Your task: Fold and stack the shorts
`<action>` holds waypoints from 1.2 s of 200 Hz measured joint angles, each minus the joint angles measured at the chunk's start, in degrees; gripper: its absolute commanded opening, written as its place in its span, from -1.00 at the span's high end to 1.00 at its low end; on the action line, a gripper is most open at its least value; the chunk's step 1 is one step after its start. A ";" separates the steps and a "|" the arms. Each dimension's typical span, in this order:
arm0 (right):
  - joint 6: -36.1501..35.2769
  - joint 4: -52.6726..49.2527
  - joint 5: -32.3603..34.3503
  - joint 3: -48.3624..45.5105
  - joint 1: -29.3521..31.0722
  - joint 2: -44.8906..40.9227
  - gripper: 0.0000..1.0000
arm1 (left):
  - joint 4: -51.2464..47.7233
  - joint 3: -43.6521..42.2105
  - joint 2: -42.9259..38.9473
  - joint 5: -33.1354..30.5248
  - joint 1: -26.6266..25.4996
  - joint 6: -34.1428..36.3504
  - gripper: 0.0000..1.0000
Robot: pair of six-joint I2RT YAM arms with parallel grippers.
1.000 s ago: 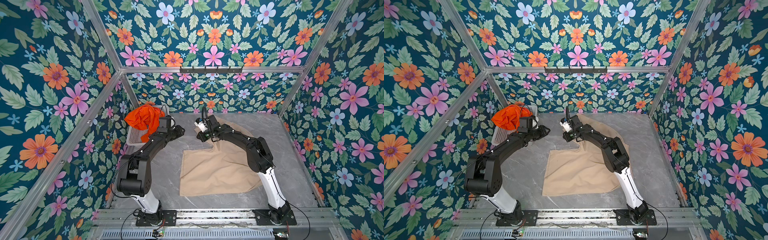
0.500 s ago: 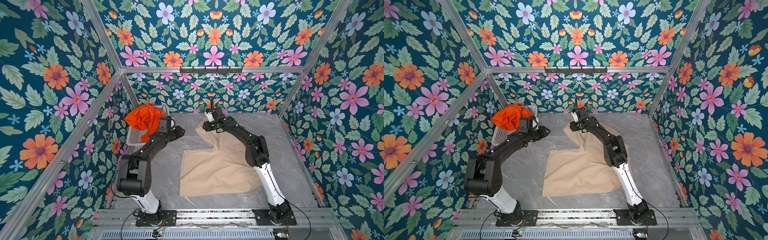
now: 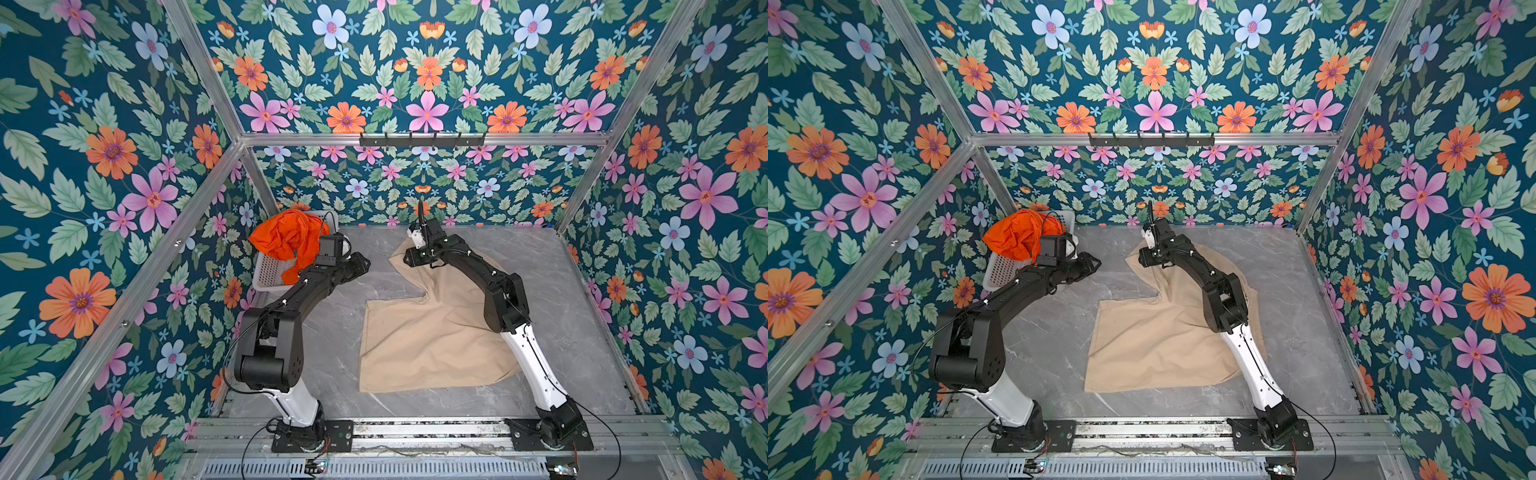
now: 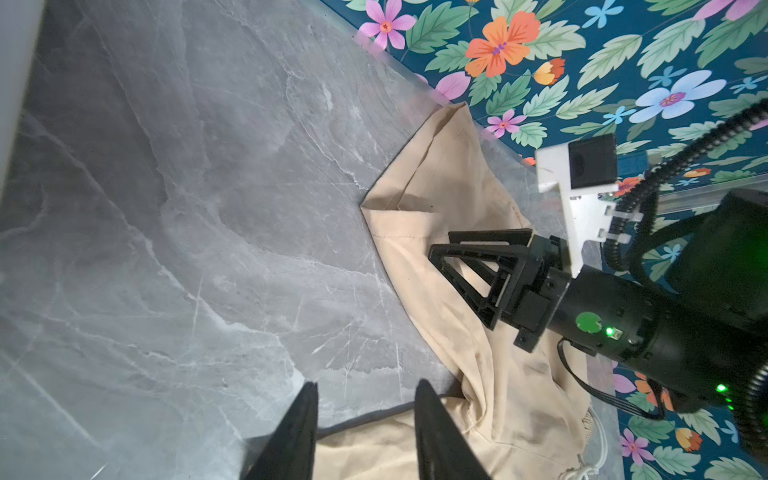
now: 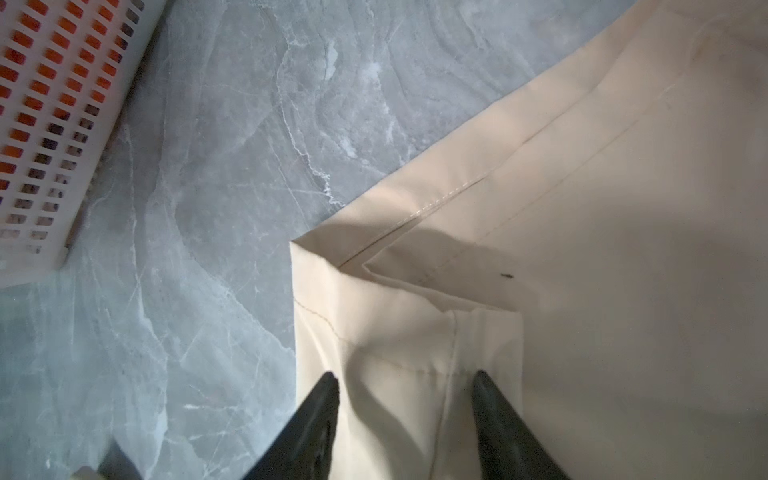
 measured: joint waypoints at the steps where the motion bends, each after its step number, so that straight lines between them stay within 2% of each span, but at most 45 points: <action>1: 0.00 -0.02 -0.02 0.02 0.00 0.00 0.19 | 0.00 0.00 0.00 0.00 0.00 0.00 0.19; 31: 0.11 -0.17 -1.31 0.28 0.02 0.04 0.72 | 0.02 0.00 0.00 0.00 0.00 0.00 0.19; 61: -0.33 0.42 -2.60 -3.26 0.57 -1.97 1.00 | -0.02 0.02 -0.09 -0.02 0.00 0.00 0.19; 124: -3.72 6.51 -3.82 -16.90 4.04 -13.84 1.00 | -0.35 0.44 -0.61 -0.20 0.00 0.00 0.20; 164: -6.60 9.42 -3.85 -23.98 7.50 -17.68 1.00 | -0.35 0.28 -0.76 -0.22 0.00 0.00 0.20; 170: -6.91 9.88 -4.31 -24.83 8.22 -17.70 0.88 | -0.35 0.20 -0.83 -0.22 0.00 -0.02 0.20; 188: -7.17 9.97 -6.19 -25.99 10.10 -16.55 0.26 | 0.11 -0.15 -0.83 -0.15 0.00 -0.15 0.19; 200: -7.17 9.86 -7.65 -26.14 10.91 -15.74 0.00 | 0.17 -0.50 -0.81 0.02 0.00 -0.26 0.19; 212: -7.08 10.16 -8.90 -27.08 11.15 -15.82 -0.09 | 0.22 -0.72 -0.76 0.13 0.00 -0.46 0.19; 240: -5.05 12.41 -10.25 -34.36 10.19 -21.84 -0.11 | 0.81 -0.74 -0.66 1.03 -0.07 -0.48 0.19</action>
